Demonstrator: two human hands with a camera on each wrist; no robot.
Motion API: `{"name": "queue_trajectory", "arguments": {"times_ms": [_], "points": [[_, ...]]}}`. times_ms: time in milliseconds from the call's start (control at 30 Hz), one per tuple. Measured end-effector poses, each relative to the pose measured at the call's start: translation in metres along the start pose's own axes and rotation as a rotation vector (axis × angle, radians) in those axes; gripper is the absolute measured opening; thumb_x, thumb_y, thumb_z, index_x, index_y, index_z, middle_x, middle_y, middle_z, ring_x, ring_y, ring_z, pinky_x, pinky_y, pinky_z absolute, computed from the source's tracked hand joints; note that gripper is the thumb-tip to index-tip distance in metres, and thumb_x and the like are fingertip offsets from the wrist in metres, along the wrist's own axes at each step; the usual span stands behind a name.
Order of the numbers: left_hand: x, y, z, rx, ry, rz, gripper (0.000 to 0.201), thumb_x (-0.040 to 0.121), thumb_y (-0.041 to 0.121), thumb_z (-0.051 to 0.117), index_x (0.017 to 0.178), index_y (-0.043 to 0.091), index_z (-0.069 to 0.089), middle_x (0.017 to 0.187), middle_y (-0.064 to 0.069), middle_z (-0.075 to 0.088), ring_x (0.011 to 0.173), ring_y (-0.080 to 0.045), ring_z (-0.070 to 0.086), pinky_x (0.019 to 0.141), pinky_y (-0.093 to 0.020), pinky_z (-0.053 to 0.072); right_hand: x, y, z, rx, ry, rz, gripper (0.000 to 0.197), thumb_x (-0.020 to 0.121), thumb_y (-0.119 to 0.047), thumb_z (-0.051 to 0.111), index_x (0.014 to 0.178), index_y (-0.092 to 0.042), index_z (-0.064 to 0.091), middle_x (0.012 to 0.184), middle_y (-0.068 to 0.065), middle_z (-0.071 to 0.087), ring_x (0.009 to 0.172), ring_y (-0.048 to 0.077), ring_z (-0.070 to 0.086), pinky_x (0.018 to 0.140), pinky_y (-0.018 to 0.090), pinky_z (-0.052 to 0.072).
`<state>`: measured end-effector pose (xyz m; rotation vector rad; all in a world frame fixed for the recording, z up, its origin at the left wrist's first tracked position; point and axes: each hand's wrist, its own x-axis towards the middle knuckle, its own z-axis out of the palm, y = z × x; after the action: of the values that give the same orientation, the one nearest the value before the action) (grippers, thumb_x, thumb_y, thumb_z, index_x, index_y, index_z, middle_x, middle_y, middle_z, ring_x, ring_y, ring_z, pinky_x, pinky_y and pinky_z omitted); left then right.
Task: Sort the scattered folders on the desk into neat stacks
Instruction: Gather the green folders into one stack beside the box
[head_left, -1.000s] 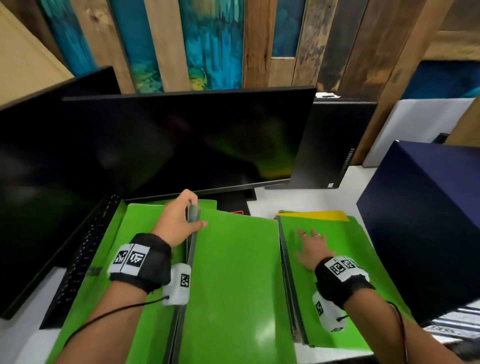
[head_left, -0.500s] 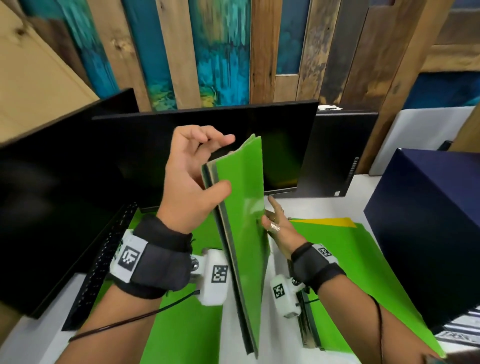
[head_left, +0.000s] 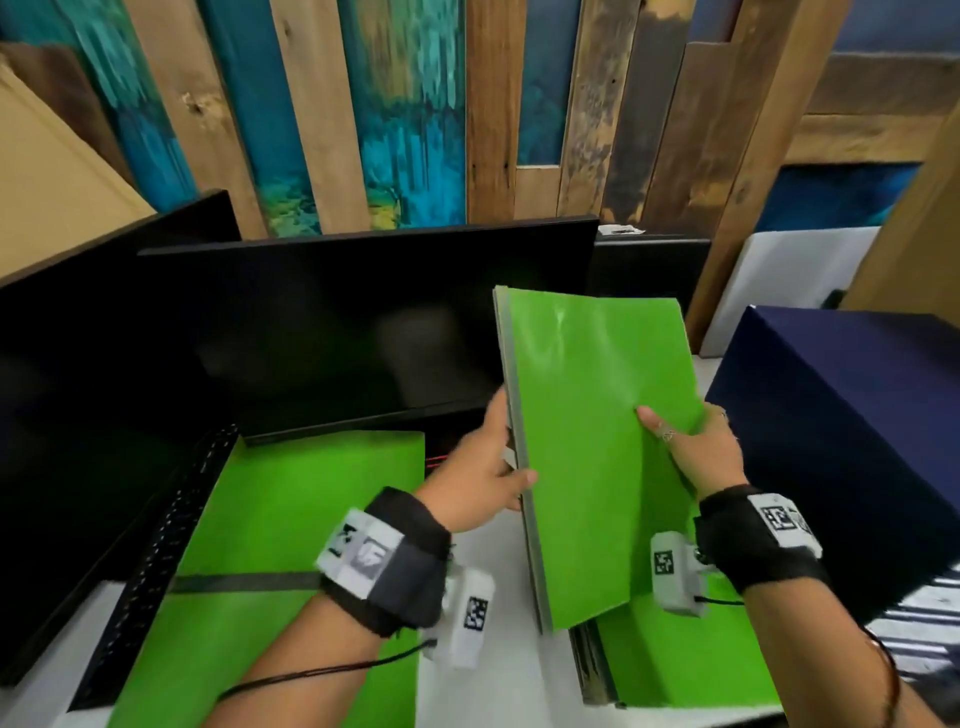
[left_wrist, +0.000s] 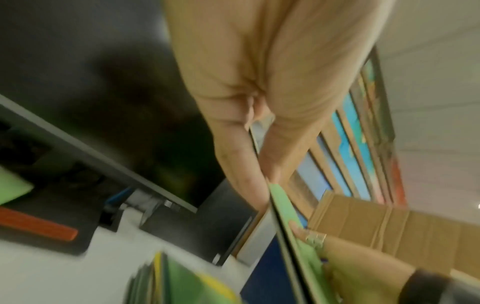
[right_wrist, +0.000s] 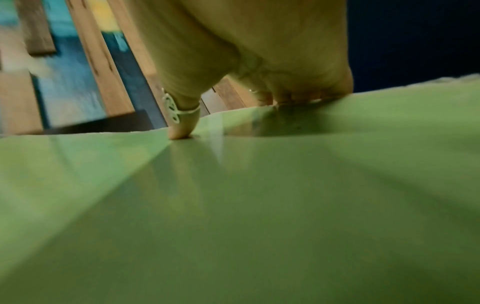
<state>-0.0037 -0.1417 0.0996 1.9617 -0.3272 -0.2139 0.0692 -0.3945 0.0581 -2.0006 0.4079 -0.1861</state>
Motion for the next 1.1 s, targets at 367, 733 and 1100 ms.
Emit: {"name": "queue_trajectory", "arguments": {"times_ms": [367, 733, 1100], "points": [[0.048, -0.104, 0.082, 0.269, 0.071, -0.276, 0.083, 0.082, 0.027, 0.067, 0.148, 0.012, 0.018, 0.139, -0.014, 0.034, 0.131, -0.026, 0.039, 0.112, -0.027, 0.031, 0.004, 0.066, 0.007, -0.742, -0.044, 0.194, 0.100, 0.070, -0.069, 0.061, 0.146, -0.014, 0.025, 0.154, 0.019, 0.017, 0.142, 0.038, 0.014, 0.114, 0.055, 0.016], [-0.087, -0.212, -0.095, 0.704, 0.548, -1.042, 0.084, 0.073, 0.023, 0.075, 0.143, 0.017, 0.028, 0.149, -0.023, 0.020, 0.136, -0.042, 0.023, 0.108, -0.051, 0.034, -0.096, 0.017, 0.176, -0.380, -0.788, -0.247, 0.047, 0.089, -0.033, 0.061, 0.128, -0.007, 0.055, 0.132, 0.010, 0.055, 0.119, 0.023, 0.054, 0.101, 0.025, 0.040], [-0.155, -0.233, -0.122, 0.569, 0.658, -1.177, 0.133, 0.053, 0.067, 0.074, 0.149, 0.023, -0.006, 0.153, -0.024, 0.016, 0.142, -0.038, 0.020, 0.109, -0.065, 0.013, -0.132, 0.022, 0.267, -0.144, -0.917, 0.320, 0.112, 0.071, -0.010, 0.080, 0.149, -0.017, 0.000, 0.150, 0.016, 0.030, 0.135, 0.031, 0.035, 0.111, 0.039, 0.035]]}}
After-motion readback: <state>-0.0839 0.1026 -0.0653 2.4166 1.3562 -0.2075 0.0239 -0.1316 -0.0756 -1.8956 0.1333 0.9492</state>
